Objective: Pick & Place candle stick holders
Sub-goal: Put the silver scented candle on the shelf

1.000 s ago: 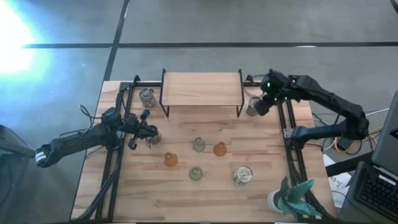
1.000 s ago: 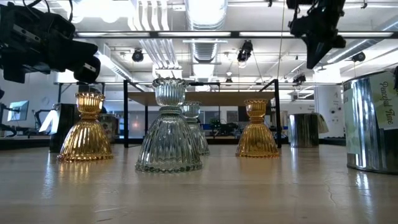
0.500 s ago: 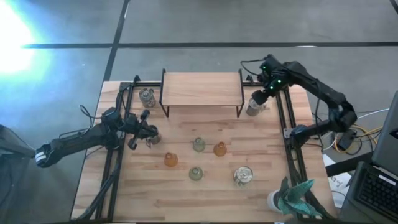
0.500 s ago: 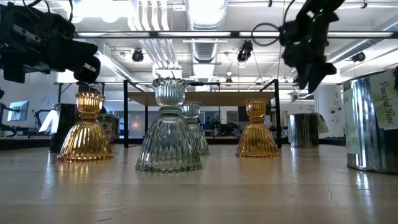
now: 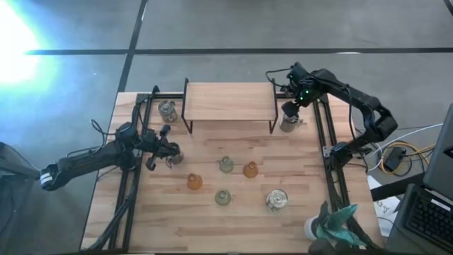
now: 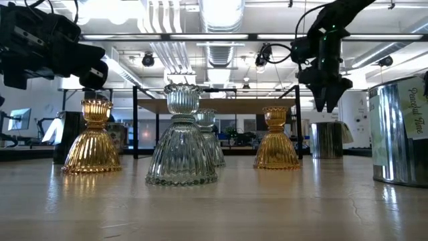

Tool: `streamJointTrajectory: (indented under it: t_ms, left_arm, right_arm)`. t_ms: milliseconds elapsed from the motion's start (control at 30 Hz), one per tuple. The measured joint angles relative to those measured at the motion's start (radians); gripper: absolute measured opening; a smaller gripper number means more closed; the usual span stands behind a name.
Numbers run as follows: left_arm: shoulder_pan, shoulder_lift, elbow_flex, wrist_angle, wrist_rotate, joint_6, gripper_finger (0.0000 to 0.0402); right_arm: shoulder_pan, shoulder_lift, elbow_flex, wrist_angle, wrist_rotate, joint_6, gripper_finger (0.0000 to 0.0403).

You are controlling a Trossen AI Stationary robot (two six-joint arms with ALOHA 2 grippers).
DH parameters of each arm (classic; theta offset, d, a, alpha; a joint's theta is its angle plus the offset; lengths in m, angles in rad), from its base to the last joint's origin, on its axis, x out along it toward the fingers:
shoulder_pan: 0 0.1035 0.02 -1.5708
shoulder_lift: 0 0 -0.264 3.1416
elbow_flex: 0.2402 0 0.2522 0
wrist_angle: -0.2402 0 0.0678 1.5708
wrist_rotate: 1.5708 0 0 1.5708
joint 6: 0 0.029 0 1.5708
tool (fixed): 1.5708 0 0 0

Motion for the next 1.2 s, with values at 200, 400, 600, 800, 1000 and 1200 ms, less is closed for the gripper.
streamJointTrajectory:
  t_ms: [200, 400, 600, 800, 1000, 1200]
  left_arm:
    - [0.000, 0.000, 0.000, 0.000, 0.000, 0.000, 0.0018]
    - [0.000, 0.000, 0.000, 0.000, 0.000, 0.000, 0.0016]
    - [0.000, 0.000, 0.000, 0.000, 0.000, 0.000, 0.0018]
    - [0.000, 0.000, 0.000, 0.000, 0.000, 0.000, 0.0016]
    - [0.000, 0.000, 0.000, 0.000, 0.000, 0.000, 0.0018]
    - [0.000, 0.000, 0.000, 0.000, 0.000, 0.000, 0.0017]
  right_arm:
    - [-0.004, 0.004, -0.004, -0.001, 0.002, 0.001, 0.0220]
    - [-0.004, 0.008, -0.057, -0.002, -0.004, 0.009, 0.0204]
    - [-0.003, -0.002, -0.115, 0.012, -0.003, 0.041, 0.0186]
    - [-0.001, -0.007, -0.165, 0.056, -0.015, 0.086, 0.0162]
    - [-0.001, -0.015, -0.207, 0.095, -0.037, 0.100, 0.0124]
    - [-0.002, -0.029, -0.200, 0.117, -0.035, 0.102, 0.0055]
